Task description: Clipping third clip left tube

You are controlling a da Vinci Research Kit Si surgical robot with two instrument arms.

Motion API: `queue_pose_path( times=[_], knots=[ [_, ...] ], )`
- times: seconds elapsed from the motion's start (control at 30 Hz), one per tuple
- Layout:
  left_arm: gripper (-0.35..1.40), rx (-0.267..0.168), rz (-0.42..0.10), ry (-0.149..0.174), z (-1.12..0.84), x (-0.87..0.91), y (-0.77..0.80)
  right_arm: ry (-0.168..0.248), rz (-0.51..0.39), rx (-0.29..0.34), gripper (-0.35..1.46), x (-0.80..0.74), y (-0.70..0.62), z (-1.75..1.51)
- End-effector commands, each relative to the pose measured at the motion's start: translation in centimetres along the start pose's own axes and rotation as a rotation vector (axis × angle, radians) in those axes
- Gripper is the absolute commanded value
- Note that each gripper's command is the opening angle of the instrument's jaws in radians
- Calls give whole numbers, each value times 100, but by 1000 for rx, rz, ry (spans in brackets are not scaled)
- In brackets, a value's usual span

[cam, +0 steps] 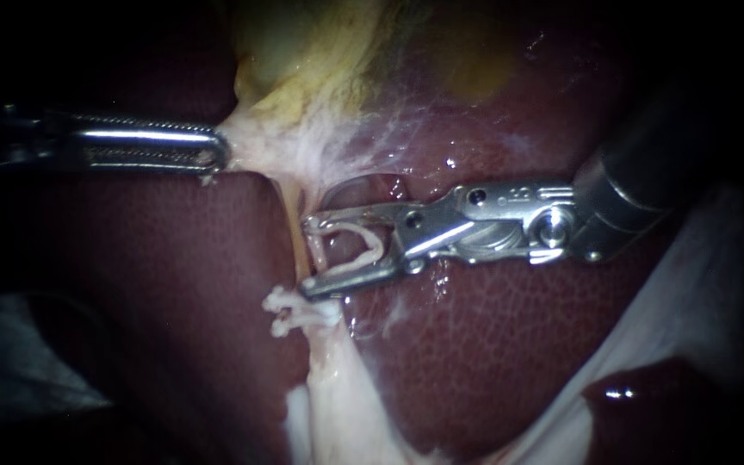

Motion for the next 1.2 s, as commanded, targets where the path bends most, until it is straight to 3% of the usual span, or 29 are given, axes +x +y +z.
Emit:
queue_pose_path(
  times=[0.03, 0.33, 0.43, 0.57, 0.87, 1.2],
  knots=[
    [-35, 0, 0, 0, 0, 0, 0, 6, 1, 9, 50, 0, 1, 3],
    [-35, 0, 0, 0, 0, 0, 0, 4, 11, 38, 48, 0, 0, 8],
    [-35, 0, 0, 0, 1, 0, 0, 24, 24, 38, 49, 3, -2, 12],
    [-35, 0, 0, 0, 1, -1, 0, 69, 50, 57, 49, 11, -9, 19],
    [-35, 0, 1, 0, 1, -1, 0, 115, 69, 110, 47, 32, -25, 29],
    [-35, 0, 1, 0, 2, -1, -1, 124, 119, 115, 37, 53, -22, 13]
  ],
)
